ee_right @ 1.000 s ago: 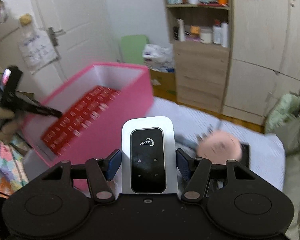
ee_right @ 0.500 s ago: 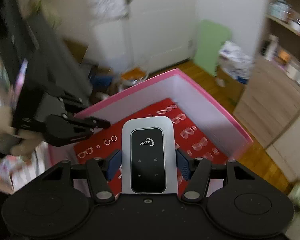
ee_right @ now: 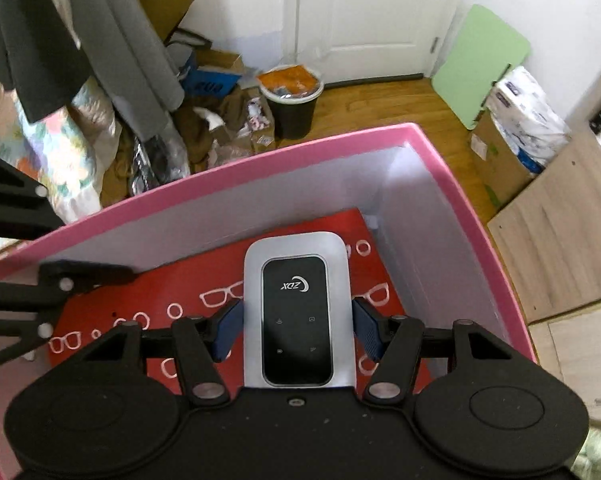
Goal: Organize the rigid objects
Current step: 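Carry the router into the pink box and open the right tool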
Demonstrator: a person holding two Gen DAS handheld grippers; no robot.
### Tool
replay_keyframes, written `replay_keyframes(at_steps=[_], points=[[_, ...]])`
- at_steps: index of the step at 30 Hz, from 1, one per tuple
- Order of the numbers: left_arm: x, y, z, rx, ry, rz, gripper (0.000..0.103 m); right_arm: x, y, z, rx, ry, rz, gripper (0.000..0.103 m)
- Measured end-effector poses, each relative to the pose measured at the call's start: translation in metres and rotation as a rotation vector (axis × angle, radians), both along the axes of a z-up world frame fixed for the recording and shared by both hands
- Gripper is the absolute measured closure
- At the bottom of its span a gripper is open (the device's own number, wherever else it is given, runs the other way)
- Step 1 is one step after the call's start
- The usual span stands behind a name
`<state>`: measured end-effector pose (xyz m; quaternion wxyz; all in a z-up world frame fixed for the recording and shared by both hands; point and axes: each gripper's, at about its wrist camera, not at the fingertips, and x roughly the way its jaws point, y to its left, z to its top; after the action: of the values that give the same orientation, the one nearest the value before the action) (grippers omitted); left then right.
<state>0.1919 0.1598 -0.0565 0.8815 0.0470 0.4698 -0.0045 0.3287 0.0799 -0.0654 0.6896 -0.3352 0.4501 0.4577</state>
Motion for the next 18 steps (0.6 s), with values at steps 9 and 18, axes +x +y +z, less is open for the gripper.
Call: replay_keyframes(at_steps=[9,18], points=[[-0.001,0.001,0.001,-0.007,-0.007,0.007,0.100,0.001,0.011,-0.010,-0.047,-0.042,0.115,0.033],[-0.001,0.003,0.000,-0.014,-0.008,0.011,0.100,-0.025,-0.038,0.059,0.223,-0.057,-0.020,0.028]])
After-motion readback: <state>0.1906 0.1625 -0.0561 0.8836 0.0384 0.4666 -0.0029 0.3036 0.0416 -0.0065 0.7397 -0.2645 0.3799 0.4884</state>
